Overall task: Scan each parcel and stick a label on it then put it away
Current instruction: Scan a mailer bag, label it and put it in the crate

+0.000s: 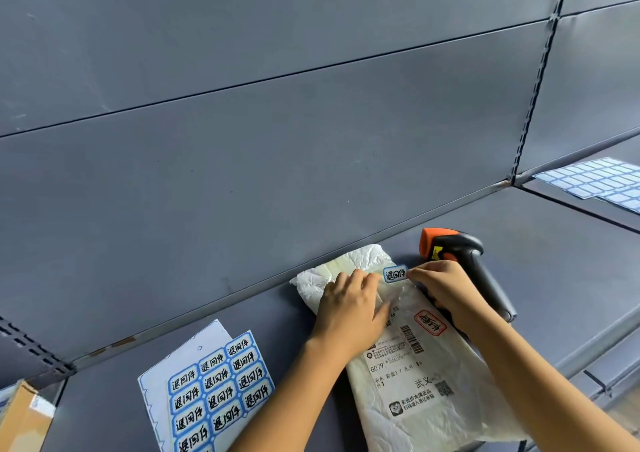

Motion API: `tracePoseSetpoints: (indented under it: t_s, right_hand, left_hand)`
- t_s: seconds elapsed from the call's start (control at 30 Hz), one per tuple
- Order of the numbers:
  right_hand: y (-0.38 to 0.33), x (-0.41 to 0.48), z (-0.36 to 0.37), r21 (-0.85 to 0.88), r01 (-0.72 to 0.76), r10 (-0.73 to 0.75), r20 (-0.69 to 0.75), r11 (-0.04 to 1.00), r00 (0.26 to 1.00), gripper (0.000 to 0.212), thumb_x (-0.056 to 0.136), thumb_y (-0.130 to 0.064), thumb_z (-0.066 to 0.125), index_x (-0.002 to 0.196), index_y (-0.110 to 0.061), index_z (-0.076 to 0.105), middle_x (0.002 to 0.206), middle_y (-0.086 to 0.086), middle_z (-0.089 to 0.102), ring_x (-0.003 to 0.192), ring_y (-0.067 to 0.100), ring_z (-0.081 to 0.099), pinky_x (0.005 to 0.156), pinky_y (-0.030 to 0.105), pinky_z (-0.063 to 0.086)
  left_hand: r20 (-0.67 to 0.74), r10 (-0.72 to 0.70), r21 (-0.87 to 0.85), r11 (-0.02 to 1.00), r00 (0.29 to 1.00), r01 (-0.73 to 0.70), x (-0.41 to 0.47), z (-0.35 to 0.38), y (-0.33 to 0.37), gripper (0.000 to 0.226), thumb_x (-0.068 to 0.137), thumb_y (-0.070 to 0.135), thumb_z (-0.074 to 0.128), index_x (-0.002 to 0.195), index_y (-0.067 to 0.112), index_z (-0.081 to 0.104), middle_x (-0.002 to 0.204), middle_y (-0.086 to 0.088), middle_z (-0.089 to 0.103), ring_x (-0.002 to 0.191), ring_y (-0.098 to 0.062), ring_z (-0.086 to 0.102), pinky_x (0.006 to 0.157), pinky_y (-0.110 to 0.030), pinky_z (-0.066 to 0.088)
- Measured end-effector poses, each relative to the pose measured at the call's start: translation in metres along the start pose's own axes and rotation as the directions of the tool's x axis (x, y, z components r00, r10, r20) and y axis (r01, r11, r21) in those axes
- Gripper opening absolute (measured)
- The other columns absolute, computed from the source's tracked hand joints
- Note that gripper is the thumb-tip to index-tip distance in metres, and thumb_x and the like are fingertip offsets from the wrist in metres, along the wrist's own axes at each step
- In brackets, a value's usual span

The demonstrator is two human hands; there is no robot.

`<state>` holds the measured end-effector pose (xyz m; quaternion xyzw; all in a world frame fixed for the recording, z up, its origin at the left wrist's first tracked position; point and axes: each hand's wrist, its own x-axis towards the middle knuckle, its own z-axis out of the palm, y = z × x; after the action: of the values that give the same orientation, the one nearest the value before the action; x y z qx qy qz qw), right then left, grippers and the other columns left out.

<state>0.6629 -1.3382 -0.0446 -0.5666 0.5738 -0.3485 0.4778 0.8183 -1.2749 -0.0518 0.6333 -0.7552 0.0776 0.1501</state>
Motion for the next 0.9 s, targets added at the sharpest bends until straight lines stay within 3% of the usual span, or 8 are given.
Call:
tracePoseSetpoints:
  t_s: [0.13, 0.2, 0.27, 0.33, 0.47, 0.57, 0.7, 0.9]
  right_hand:
    - [0.003, 0.005, 0.000, -0.050, -0.011, 0.010, -0.027, 0.999, 1.000, 0.022, 0.083, -0.015, 0.063, 0.061, -0.011, 0.066, 0.038, -0.008, 0.045, 0.033, 0.005, 0.037, 0.039, 0.020, 0.031]
    - [0.004, 0.007, 0.001, -0.088, -0.015, 0.010, -0.054, 0.996, 0.998, 0.020, 0.081, -0.017, 0.063, 0.063, -0.009, 0.068, 0.045, -0.003, 0.053, 0.040, 0.010, 0.044, 0.044, 0.023, 0.036]
    - [0.005, 0.007, 0.002, -0.124, -0.007, -0.002, -0.071, 0.992, 0.997, 0.016, 0.080, -0.019, 0.064, 0.068, -0.012, 0.072, 0.058, 0.005, 0.063, 0.052, 0.016, 0.054, 0.051, 0.027, 0.044]
    - [0.005, 0.006, 0.003, -0.151, 0.005, -0.016, -0.073, 0.989, 0.997, 0.014, 0.081, -0.019, 0.064, 0.071, -0.014, 0.073, 0.065, 0.007, 0.068, 0.059, 0.019, 0.059, 0.058, 0.029, 0.049]
    - [0.007, 0.007, 0.003, -0.201, 0.027, -0.046, -0.090, 0.979, 0.995, 0.012, 0.082, -0.022, 0.065, 0.076, -0.018, 0.074, 0.071, 0.005, 0.070, 0.067, 0.018, 0.064, 0.061, 0.028, 0.051]
    - [0.006, 0.007, 0.003, -0.215, 0.024, -0.045, -0.095, 0.976, 0.995, 0.012, 0.081, -0.021, 0.064, 0.075, -0.018, 0.073, 0.070, 0.004, 0.069, 0.065, 0.016, 0.061, 0.055, 0.025, 0.046]
    - [0.007, 0.005, 0.003, -0.208, 0.026, -0.050, -0.107, 0.978, 0.993, 0.011, 0.080, -0.021, 0.063, 0.074, -0.020, 0.072, 0.070, 0.003, 0.068, 0.067, 0.017, 0.061, 0.054, 0.024, 0.046]
    - [0.008, 0.005, 0.003, -0.218, 0.024, -0.048, -0.107, 0.976, 0.993, 0.011, 0.083, -0.020, 0.060, 0.079, -0.021, 0.071, 0.072, 0.002, 0.067, 0.066, 0.014, 0.060, 0.053, 0.022, 0.045]
  left_hand:
    - [0.038, -0.048, -0.001, 0.999, 0.998, 0.048, 0.003, 0.007, 0.002, 0.061, 0.082, 0.049, 0.028, 0.123, 0.014, 0.057, 0.096, -0.006, 0.060, 0.083, -0.027, 0.060, 0.066, -0.039, 0.051]
    - [0.090, -0.044, 0.013, 0.999, 0.995, 0.043, 0.004, 0.006, 0.004, 0.066, 0.085, 0.049, 0.020, 0.137, 0.017, 0.045, 0.110, -0.009, 0.053, 0.097, -0.030, 0.054, 0.077, -0.043, 0.047]
    - [0.178, -0.052, 0.023, 0.999, 0.983, 0.049, 0.008, 0.004, 0.004, 0.057, 0.094, 0.046, 0.024, 0.145, 0.022, 0.030, 0.122, -0.008, 0.042, 0.109, -0.030, 0.044, 0.089, -0.042, 0.039]
    - [0.202, -0.061, 0.022, 0.998, 0.978, 0.058, 0.010, 0.006, 0.005, 0.052, 0.096, 0.044, 0.028, 0.145, 0.025, 0.030, 0.122, -0.007, 0.039, 0.110, -0.028, 0.041, 0.090, -0.040, 0.036]
    - [0.167, -0.056, 0.036, 0.998, 0.984, 0.051, 0.010, 0.013, 0.004, 0.080, 0.074, 0.052, 0.001, 0.140, 0.027, 0.038, 0.115, -0.005, 0.042, 0.105, -0.027, 0.045, 0.085, -0.040, 0.037]
    - [0.118, -0.064, 0.031, 0.998, 0.991, 0.061, 0.010, 0.015, 0.004, 0.070, 0.081, 0.050, 0.009, 0.138, 0.028, 0.041, 0.111, -0.008, 0.045, 0.099, -0.031, 0.050, 0.081, -0.042, 0.040]
    - [0.223, -0.062, 0.063, 0.997, 0.973, 0.050, 0.013, 0.011, 0.004, 0.052, 0.096, 0.042, 0.030, 0.147, 0.040, 0.018, 0.119, -0.007, 0.038, 0.106, -0.029, 0.044, 0.089, -0.042, 0.036]
    - [0.232, -0.086, 0.086, 0.994, 0.969, 0.067, 0.014, 0.012, 0.007, 0.049, 0.097, 0.042, 0.031, 0.145, 0.043, 0.021, 0.118, -0.006, 0.036, 0.108, -0.029, 0.043, 0.090, -0.043, 0.035]
